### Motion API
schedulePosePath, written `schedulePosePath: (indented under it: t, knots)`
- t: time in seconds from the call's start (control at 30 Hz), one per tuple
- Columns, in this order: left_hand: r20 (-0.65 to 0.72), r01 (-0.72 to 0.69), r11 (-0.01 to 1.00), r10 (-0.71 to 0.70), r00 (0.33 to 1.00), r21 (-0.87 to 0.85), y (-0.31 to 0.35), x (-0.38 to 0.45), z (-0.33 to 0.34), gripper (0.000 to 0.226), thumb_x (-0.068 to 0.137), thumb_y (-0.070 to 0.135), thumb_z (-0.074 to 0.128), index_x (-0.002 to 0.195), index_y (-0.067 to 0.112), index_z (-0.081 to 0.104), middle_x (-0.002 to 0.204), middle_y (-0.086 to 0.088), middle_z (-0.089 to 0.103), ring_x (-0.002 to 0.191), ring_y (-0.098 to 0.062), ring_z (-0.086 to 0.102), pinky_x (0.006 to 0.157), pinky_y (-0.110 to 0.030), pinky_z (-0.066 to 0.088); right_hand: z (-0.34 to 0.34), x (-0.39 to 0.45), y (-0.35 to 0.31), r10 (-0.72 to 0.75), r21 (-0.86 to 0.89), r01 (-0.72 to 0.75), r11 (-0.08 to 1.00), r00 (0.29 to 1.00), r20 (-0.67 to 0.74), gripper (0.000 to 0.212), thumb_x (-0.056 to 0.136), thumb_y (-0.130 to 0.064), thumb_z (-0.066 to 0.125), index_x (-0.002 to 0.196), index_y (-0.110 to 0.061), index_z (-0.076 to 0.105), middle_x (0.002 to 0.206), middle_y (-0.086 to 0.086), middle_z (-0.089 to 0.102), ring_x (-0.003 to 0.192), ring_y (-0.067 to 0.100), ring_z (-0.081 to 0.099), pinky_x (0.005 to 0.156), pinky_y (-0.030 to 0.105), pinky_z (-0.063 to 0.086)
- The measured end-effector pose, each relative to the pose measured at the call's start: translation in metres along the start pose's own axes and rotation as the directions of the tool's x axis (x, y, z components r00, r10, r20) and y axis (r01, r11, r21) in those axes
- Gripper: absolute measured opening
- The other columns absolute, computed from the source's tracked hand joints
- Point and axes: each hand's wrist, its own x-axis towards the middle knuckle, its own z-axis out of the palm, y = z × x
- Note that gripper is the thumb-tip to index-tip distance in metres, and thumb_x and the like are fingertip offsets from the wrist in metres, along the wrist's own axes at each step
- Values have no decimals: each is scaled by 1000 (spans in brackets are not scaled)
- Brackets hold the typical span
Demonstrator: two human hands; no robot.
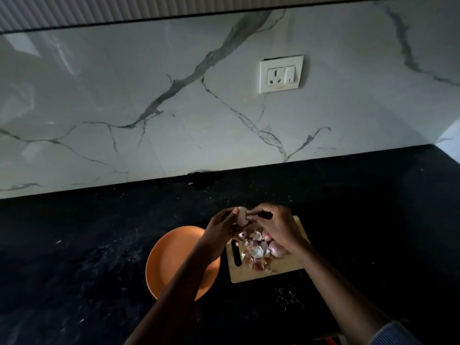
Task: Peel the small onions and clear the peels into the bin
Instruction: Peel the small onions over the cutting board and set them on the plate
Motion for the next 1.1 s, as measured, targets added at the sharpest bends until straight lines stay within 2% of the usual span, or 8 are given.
schedulePosePath:
  t: [0.13, 0.37, 0.43, 0.53, 0.67, 0.83, 0.97, 1.1]
  knots:
    - [9, -8, 1000, 8, 1000, 6, 0, 2, -2, 27, 103, 17, 48, 123, 6, 60, 117, -17, 66, 101, -23, 68, 82, -29, 57, 0, 1, -1, 8, 6, -8, 1000, 1000, 9, 11, 87, -19, 75, 98, -15, 74, 94, -11, 72, 68, -10, 64, 56, 6, 44]
    - [-130, -4, 994, -10, 991, -106, -3, 4, -1, 37, 106, 24, 42, 126, -4, 57, 114, -22, 66, 96, -25, 68, 81, -29, 59, 2, -4, 9, 121, 47, -122, 991, 993, 11, 6, 94, -26, 69, 99, -28, 70, 90, -14, 72, 77, -6, 67, 64, 12, 47]
    - [-166, 13, 987, -40, 985, -161, -4, 4, -4, 38, 106, 30, 41, 117, 0, 62, 105, -18, 71, 93, -24, 71, 86, -32, 56, 2, -6, 17, 194, -45, -192, 980, 980, 46, 14, 95, -23, 67, 108, -28, 69, 90, -14, 71, 68, -6, 62, 59, 10, 41]
    - [-152, 32, 983, -60, 987, -181, -6, 3, -5, 37, 106, 31, 42, 111, 3, 64, 98, -14, 74, 89, -22, 72, 88, -33, 55, 6, -7, 25, 251, -208, -217, 954, 956, 153, 37, 90, -22, 73, 126, -19, 66, 115, -3, 70, 88, 1, 62, 64, 5, 43]
    - [-139, 33, 992, -50, 989, -119, -11, 1, -1, 32, 105, 28, 43, 106, 6, 66, 98, -13, 74, 83, -19, 73, 80, -32, 55, 10, -6, 23, 220, -198, -198, 960, 971, 93, 30, 91, -16, 71, 120, -19, 68, 115, -3, 71, 92, 3, 65, 70, 9, 50]
    - [-142, 39, 998, -46, 989, -55, -14, 2, 5, 34, 104, 28, 46, 115, 0, 63, 103, -19, 68, 85, -23, 71, 78, -31, 57, 12, -2, 5, 163, 115, -166, 979, 986, 39, 27, 90, -24, 74, 116, -26, 71, 112, -8, 69, 92, -7, 66, 64, 10, 52]
    - [-116, 52, 999, -53, 992, -11, -13, 2, 12, 34, 104, 30, 48, 116, 3, 66, 110, -22, 67, 100, -33, 65, 92, -41, 51, 17, 1, 7, 148, 86, -145, 986, 989, -27, 13, 87, -27, 77, 100, -25, 76, 100, -11, 73, 90, -2, 68, 70, 19, 57]
    - [-121, 55, 998, -59, 991, -39, -16, 2, 15, 37, 105, 26, 45, 119, -4, 62, 111, -24, 66, 104, -34, 65, 85, -34, 59, 19, 1, 9, 125, 33, -123, 992, 990, -66, 7, 90, -23, 74, 96, -21, 73, 94, -10, 72, 86, -1, 66, 69, 17, 54]
